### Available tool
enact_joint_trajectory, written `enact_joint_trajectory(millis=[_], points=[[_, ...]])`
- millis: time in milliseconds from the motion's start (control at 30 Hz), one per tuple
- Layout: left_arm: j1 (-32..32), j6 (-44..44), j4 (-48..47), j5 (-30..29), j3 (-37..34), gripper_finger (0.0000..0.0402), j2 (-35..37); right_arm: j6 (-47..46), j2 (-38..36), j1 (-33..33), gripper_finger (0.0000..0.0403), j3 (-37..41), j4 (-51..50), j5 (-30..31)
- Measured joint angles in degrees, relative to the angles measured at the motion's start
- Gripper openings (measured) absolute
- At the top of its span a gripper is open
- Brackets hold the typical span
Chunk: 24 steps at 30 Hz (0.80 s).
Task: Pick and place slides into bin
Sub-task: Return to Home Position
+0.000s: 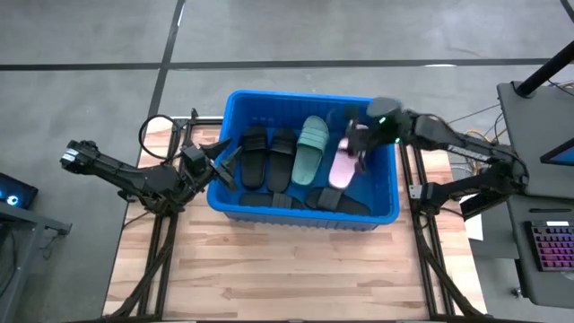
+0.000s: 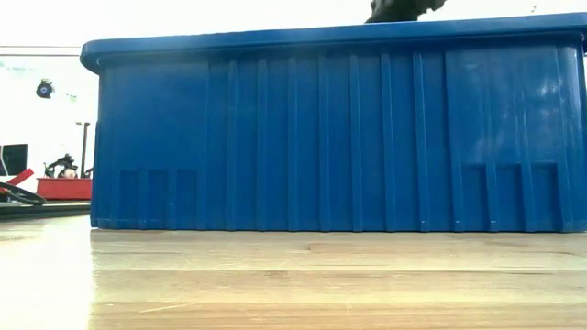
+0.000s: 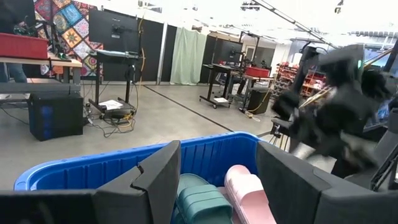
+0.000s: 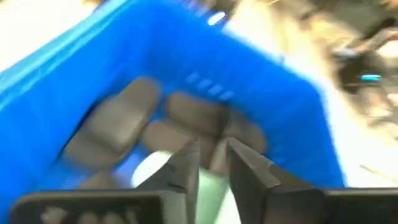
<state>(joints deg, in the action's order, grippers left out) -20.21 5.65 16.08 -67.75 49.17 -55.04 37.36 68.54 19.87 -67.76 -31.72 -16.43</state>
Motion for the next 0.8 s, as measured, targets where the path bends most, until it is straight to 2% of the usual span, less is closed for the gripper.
enact_joint_trajectory(millis=[167, 300, 400, 600, 800], points=[[0.0, -0.04, 0.0, 0.02, 0.0, 0.0194, -0.01, -12.04, -4.76, 4.61, 0.0018, -2.17, 9.61, 0.18], [0.0, -0.07, 0.0, 0.02, 0.0, 0.0194, 0.02, -25.36, -10.45, 6.87, 0.0012, -1.11, 14.86, 1.43], [0.0, -0.13, -0.03, 0.02, 0.0, 0.0194, 0.06, -30.67, -15.99, 6.74, 0.0011, 1.24, 14.78, 4.42], [0.0, -0.58, -0.03, 0.0, 0.0, 0.0194, -0.03, -35.66, -27.61, 5.63, 0.0009, 10.15, 13.89, 4.4], [0.0, -0.57, -0.05, 0.0, 0.0, 0.0194, -0.03, -37.81, -37.01, 5.63, 0.0009, 18.72, 13.81, -3.64]])
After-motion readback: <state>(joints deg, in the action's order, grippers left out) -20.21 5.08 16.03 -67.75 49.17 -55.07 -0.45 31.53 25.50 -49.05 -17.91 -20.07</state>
